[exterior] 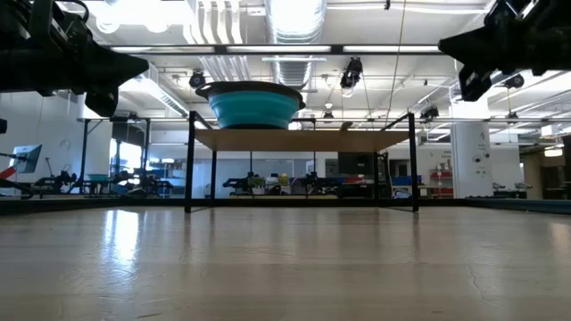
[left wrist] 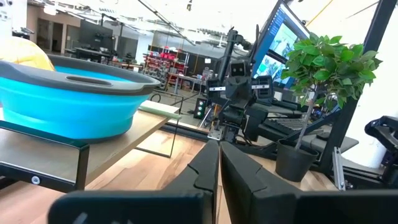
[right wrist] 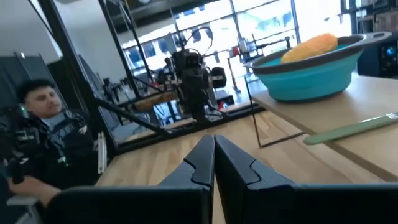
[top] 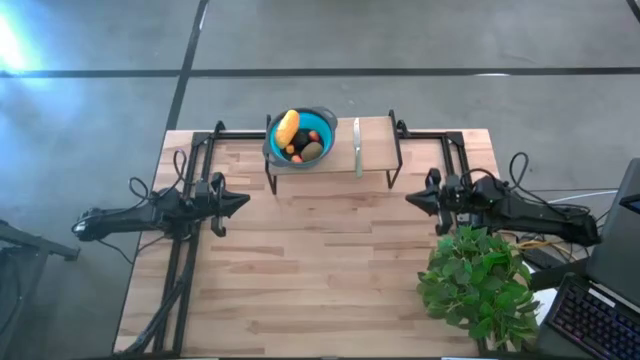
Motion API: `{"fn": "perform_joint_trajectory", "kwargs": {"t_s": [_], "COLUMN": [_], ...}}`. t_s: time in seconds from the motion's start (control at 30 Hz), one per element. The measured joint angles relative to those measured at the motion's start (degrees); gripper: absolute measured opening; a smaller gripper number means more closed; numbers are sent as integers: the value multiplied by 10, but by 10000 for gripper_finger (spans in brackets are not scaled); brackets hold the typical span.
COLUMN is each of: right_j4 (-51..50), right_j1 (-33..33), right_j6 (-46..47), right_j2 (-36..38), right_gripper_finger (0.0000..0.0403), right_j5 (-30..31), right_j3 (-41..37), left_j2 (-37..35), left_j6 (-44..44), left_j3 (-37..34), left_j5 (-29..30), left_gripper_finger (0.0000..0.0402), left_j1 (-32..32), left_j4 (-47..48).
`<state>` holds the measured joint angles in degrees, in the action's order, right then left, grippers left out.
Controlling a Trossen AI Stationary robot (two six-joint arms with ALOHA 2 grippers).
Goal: Pick & Place Fruit
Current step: Return to Home Position
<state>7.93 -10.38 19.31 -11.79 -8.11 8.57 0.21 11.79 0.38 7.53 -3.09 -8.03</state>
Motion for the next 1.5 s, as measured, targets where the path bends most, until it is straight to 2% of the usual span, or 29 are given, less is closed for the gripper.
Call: {"fn": "perform_joint_trajectory", "kwargs": {"t_s": [0.43,0.97,1.5], "right_j4": [5,-80,-79], "right_j1": [0,0,0], "right_j6": [3,-77,-63], "right_j2": [117,117,98], "right_gripper_finger": [8,8,8], "right_j5": [-31,-46,-42], "right_j3": [-59,-72,-72], "left_j2": [0,3,3], "left_j6": [0,0,0], "left_j3": [0,0,0], "left_j5": [0,0,0], "left_gripper_finger": [20,20,19], "left_j1": [0,0,0], "left_j4": [0,5,5]}}
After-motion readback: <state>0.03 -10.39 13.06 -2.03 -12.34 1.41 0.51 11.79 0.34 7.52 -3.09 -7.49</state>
